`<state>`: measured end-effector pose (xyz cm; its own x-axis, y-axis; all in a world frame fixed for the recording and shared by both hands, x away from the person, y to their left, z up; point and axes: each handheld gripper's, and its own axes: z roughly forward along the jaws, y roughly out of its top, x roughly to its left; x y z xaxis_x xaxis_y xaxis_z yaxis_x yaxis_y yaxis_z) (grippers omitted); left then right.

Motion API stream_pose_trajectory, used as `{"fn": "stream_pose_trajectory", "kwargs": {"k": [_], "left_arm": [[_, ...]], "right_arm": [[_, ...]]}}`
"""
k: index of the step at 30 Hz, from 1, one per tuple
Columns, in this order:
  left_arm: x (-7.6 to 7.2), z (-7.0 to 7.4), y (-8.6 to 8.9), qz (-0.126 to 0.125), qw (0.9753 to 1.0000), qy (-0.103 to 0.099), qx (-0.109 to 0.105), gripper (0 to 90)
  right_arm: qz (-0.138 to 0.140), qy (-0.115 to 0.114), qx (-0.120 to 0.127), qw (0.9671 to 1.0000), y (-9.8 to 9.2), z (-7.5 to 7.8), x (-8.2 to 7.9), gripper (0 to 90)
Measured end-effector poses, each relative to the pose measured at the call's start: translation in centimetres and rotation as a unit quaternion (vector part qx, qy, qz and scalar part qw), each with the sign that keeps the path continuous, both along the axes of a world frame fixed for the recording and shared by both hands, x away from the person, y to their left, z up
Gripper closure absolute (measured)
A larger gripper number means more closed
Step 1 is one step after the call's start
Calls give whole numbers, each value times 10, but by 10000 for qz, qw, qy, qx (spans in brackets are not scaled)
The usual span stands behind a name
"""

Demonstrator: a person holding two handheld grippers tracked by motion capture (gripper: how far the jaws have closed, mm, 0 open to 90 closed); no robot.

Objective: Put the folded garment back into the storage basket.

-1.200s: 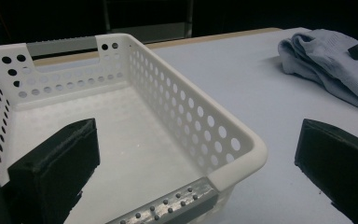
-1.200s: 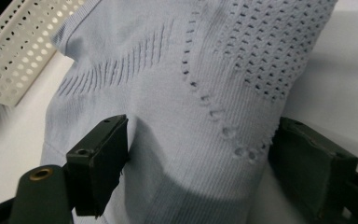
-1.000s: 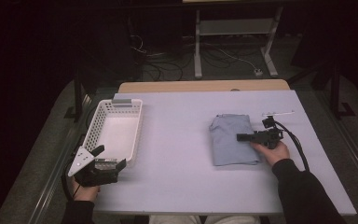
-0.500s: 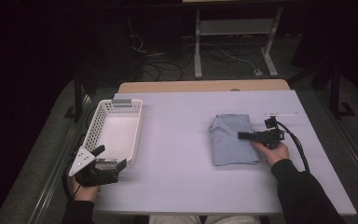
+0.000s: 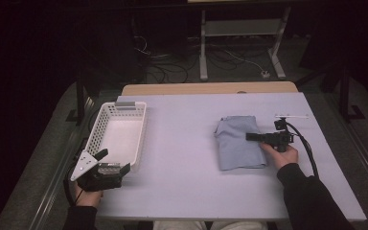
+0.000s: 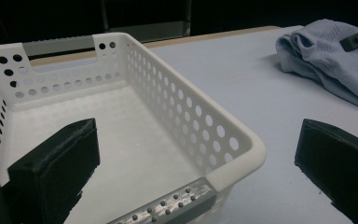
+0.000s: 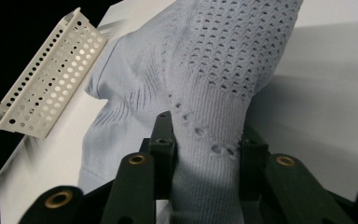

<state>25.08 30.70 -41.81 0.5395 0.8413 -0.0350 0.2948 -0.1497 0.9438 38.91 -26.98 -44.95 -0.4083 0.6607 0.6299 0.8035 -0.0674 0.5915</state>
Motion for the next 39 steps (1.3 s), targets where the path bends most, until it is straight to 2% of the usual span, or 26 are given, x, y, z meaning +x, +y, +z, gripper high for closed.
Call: {"fn": "stream_pose_trajectory", "kwargs": {"k": [8,16,24,28,30,31,39], "left_arm": [[0,0,0,-28,10000,-18,-11,0],[0,0,0,-29,10000,-16,-18,0],[0,0,0,-9,10000,-16,-22,0],[0,0,1,-5,10000,-25,-13,0],[0,0,1,0,10000,-20,-13,0],[0,0,1,0,10000,-20,-14,0],[0,0,1,1,10000,-26,-16,0]], "right_arm": [[-8,-161,5,9999,3,10,-4,687],[-60,-349,199,9992,4,21,-8,695],[-158,-625,342,9973,2,38,-12,699],[-264,-640,395,9968,0,43,-13,700],[-337,-707,516,9956,-2,48,-12,700],[-352,-667,543,9957,-3,50,-12,700],[-389,-823,508,9946,-1,67,-10,698]]}}
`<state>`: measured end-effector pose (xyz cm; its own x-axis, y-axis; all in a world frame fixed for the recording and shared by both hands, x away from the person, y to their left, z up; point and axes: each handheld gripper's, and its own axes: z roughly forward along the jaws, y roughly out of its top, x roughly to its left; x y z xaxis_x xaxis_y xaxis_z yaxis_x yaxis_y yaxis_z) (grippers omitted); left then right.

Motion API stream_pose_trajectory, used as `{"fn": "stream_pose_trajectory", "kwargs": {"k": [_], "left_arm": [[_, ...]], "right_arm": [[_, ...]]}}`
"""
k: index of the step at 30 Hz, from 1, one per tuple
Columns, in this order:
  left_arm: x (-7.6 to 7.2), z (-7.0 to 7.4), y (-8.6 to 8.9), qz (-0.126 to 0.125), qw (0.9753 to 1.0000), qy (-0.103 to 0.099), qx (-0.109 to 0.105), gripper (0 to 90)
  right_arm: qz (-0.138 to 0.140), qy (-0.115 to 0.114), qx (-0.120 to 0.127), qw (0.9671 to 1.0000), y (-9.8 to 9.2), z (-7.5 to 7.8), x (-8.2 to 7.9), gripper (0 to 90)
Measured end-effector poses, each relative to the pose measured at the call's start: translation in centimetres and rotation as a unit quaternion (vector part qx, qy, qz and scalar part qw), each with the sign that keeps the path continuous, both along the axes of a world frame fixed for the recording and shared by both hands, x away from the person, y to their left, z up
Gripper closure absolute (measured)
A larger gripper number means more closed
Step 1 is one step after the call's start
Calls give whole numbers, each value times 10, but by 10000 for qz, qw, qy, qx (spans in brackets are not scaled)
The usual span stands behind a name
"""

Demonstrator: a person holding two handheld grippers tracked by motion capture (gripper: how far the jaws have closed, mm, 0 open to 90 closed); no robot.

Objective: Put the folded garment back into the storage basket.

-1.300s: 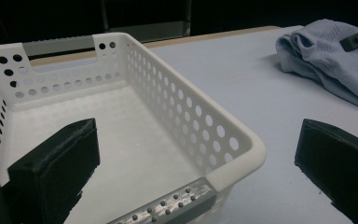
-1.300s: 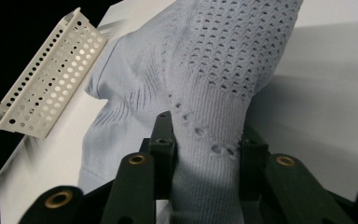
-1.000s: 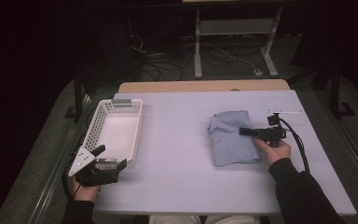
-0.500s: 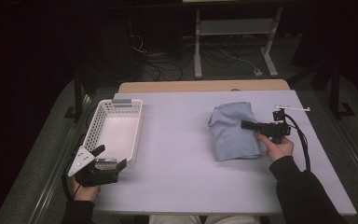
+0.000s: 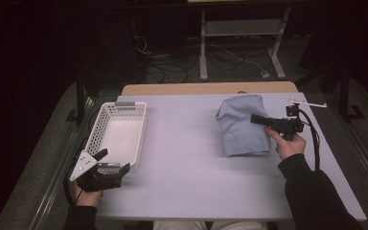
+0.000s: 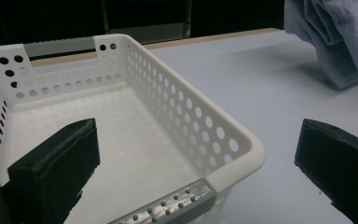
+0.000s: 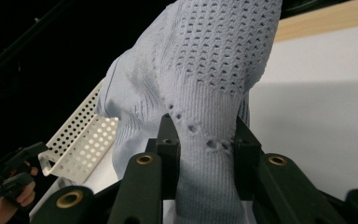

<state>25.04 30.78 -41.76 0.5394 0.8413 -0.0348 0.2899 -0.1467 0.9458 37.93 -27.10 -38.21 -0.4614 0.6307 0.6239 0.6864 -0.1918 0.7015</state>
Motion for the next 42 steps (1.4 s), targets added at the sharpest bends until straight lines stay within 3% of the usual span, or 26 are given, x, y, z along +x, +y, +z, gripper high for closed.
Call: {"fn": "stream_pose_trajectory", "kwargs": {"k": [24,42], "left_arm": [[0,0,0,24,10000,-3,-24,0],[0,0,0,24,10000,-7,-30,0]], "right_arm": [[251,-319,86,9991,31,34,10,699],[412,-352,140,9984,65,54,18,698]]}}
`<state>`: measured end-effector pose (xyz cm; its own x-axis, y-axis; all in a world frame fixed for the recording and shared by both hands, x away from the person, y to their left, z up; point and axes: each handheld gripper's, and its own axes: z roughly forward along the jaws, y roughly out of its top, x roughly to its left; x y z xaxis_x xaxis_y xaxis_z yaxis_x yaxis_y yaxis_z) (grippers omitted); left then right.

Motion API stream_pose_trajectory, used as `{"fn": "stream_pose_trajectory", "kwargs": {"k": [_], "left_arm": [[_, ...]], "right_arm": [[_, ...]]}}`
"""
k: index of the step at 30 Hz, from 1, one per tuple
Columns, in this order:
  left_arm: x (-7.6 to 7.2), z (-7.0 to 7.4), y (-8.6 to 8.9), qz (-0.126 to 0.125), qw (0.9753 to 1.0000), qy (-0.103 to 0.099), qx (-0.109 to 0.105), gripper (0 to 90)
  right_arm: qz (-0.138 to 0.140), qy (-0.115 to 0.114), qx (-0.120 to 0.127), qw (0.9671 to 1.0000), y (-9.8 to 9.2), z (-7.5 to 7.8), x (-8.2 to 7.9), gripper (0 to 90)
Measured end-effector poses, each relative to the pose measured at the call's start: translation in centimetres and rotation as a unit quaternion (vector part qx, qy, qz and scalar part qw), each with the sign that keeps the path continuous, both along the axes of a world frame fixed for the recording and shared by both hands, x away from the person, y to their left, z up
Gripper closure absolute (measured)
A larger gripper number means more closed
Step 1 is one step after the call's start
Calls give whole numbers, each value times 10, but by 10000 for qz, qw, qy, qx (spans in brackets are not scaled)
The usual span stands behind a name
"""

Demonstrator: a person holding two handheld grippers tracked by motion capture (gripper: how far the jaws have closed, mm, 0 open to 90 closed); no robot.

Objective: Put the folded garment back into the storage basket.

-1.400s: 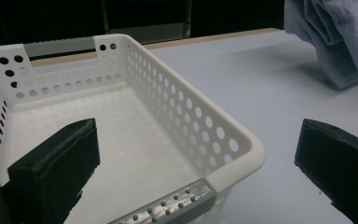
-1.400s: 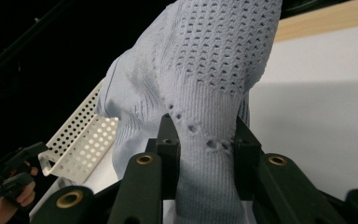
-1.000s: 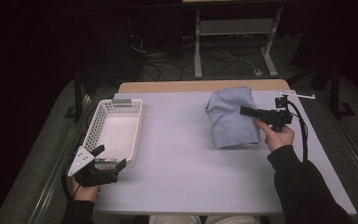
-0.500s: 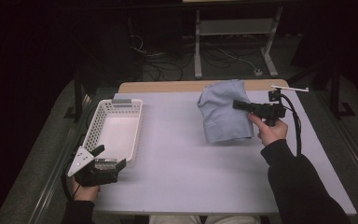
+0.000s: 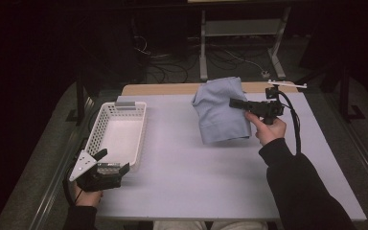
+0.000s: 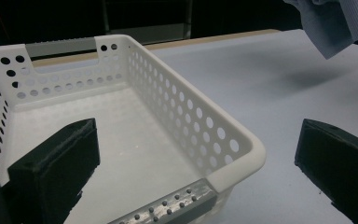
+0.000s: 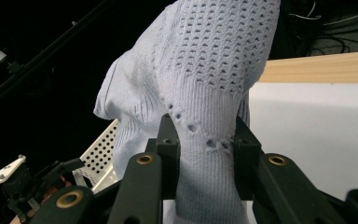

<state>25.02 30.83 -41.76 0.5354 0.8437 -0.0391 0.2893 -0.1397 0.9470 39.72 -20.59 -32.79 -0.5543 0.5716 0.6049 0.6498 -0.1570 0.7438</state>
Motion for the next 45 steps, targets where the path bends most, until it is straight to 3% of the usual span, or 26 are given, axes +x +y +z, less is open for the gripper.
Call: {"fn": "stream_pose_trajectory", "kwargs": {"k": [8,24,36,45], "left_arm": [[0,0,0,3,10000,-1,0,0],[0,0,1,-9,10000,-13,-1,0],[-1,1,1,-8,10000,-3,-43,0],[-1,1,1,-13,10000,-1,-33,0]], "right_arm": [[-42,37,77,10000,15,8,4,698],[193,-24,-83,9998,57,18,13,698],[285,-32,2,9996,79,22,17,697],[324,-128,96,9993,97,34,19,697]]}}
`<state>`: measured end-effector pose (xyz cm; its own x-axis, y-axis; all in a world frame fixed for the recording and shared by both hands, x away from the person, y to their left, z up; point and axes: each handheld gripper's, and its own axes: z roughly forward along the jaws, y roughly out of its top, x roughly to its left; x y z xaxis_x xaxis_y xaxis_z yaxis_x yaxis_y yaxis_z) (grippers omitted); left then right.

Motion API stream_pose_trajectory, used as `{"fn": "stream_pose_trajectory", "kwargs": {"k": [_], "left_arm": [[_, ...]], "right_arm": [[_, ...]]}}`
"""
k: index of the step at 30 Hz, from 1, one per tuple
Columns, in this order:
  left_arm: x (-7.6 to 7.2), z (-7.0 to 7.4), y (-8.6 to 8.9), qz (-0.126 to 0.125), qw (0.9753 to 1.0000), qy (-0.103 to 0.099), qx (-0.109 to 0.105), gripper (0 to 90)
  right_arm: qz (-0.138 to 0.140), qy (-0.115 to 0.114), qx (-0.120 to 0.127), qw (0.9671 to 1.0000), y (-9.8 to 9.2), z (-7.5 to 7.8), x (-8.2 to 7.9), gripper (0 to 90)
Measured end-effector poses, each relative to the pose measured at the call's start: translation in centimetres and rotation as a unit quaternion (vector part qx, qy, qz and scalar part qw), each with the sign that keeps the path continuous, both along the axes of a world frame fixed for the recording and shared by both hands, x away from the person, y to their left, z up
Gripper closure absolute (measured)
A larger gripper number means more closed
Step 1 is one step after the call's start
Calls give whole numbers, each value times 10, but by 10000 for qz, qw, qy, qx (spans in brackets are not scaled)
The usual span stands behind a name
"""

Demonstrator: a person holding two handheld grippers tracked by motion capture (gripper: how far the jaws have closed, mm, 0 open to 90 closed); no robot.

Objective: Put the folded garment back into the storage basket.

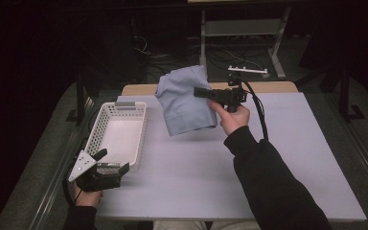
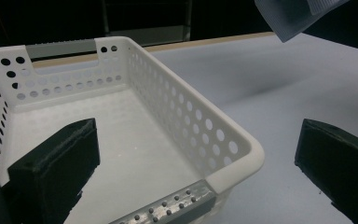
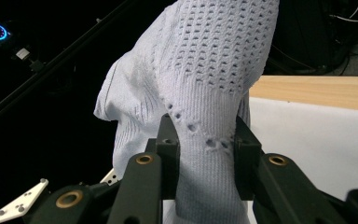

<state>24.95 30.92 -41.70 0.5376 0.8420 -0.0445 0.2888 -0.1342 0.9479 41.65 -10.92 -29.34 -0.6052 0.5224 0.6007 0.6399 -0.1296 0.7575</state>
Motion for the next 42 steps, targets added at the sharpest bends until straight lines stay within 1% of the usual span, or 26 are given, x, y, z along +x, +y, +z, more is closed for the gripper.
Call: {"fn": "stream_pose_trajectory", "kwargs": {"k": [4,9,12,13,14,15,17,19,21,22,26,28,31,34,39,40,42], "left_arm": [[0,0,0,-7,10000,-6,5,0],[0,0,0,9,10000,1,-34,0],[0,0,0,17,10000,-2,-41,0],[0,0,0,20,10000,-8,-47,0],[0,0,0,16,10000,-11,-45,0],[0,0,0,16,10000,-13,-46,0],[0,0,0,17,10000,-12,-48,0],[0,0,0,21,10000,-14,-49,0],[0,0,0,22,10000,-13,-56,0],[0,0,0,22,10000,-14,-59,0],[0,0,0,19,10000,-16,-57,0],[0,0,0,20,10000,-15,-59,0],[0,0,0,20,10000,-16,-63,0],[0,0,0,17,10000,-12,-65,0],[0,0,0,23,10000,-11,-74,0],[0,0,0,23,10000,-11,-74,0],[0,0,1,20,10000,-17,-87,0]], "right_arm": [[11,3,66,10000,7,4,1,697],[-5,-53,80,10000,14,8,4,697],[14,-15,110,9999,18,9,5,697],[6,-36,117,9999,19,9,6,697],[2,23,139,9999,20,11,6,697],[-18,-23,162,9999,21,11,8,697],[-44,20,246,9997,23,11,10,697],[-55,30,271,9996,25,12,12,697],[-87,19,261,9996,28,14,14,697],[-97,-28,239,9997,29,15,15,697],[-120,-39,253,9996,35,19,18,697],[-121,-41,221,9997,38,21,19,697],[-117,-104,184,9997,44,24,21,697],[-71,-129,226,9996,51,27,22,697],[37,-178,146,9997,68,31,24,696],[37,-178,146,9997,68,31,24,696],[88,-202,173,9996,78,31,25,696]]}}
